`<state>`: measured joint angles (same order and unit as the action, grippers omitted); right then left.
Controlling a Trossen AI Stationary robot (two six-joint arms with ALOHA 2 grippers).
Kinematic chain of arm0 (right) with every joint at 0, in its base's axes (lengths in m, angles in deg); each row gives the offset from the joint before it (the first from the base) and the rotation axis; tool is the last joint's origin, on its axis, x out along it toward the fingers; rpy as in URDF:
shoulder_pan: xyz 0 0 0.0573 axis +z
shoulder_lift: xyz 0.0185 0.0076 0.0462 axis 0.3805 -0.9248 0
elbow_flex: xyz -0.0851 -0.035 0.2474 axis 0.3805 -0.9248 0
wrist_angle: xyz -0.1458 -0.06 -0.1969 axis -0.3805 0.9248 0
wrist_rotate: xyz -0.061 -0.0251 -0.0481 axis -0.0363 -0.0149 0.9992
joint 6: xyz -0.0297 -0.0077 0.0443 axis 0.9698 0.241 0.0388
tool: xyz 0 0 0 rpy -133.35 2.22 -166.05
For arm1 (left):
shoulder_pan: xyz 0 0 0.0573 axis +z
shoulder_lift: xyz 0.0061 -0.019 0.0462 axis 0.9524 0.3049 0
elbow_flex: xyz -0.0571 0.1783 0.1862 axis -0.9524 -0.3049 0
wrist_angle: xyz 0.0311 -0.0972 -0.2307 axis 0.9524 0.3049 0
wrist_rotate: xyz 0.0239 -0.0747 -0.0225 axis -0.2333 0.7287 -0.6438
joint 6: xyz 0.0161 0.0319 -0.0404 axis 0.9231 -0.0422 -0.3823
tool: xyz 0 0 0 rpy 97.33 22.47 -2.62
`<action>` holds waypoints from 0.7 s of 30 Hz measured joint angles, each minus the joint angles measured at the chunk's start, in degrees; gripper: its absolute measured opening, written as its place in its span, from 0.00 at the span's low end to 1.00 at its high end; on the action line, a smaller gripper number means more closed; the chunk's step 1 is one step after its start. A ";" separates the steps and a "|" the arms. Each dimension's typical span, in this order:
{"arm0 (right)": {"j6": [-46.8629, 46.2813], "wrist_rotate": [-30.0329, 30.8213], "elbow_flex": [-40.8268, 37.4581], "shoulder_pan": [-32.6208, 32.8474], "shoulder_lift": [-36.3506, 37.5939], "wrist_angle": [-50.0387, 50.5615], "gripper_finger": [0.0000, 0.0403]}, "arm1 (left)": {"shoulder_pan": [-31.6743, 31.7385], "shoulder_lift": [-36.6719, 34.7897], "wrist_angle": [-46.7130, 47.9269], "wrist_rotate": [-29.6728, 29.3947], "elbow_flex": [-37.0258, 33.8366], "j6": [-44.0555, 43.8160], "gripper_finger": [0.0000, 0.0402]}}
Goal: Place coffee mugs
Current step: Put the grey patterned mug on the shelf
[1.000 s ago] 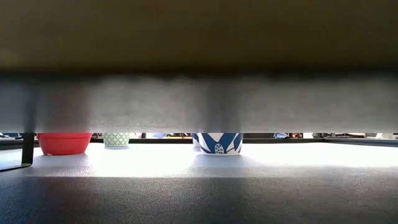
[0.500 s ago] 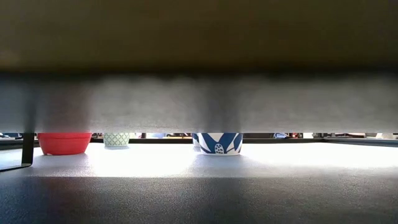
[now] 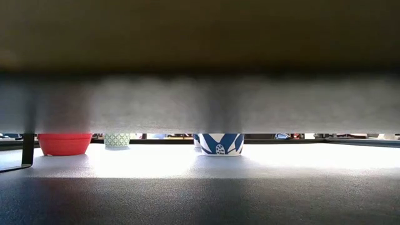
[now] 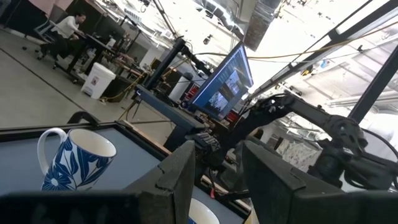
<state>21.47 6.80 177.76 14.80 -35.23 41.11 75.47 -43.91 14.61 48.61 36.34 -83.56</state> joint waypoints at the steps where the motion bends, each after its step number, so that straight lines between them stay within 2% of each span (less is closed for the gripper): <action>1: -0.01 -0.02 0.02 0.54 -0.17 -0.03 0.03 | -0.02 0.00 0.00 0.00 0.00 -0.02 0.29; 9: -1.41 0.12 -0.13 3.24 -0.29 0.08 0.03 | -0.02 0.00 0.00 0.00 0.00 0.00 0.29; 21: -0.85 0.06 -0.20 3.85 -0.29 0.19 0.03 | -0.01 0.00 0.00 0.00 0.00 -0.01 0.29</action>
<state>20.62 6.86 177.56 18.65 -35.52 41.30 75.46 -43.91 14.61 48.60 36.34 -83.57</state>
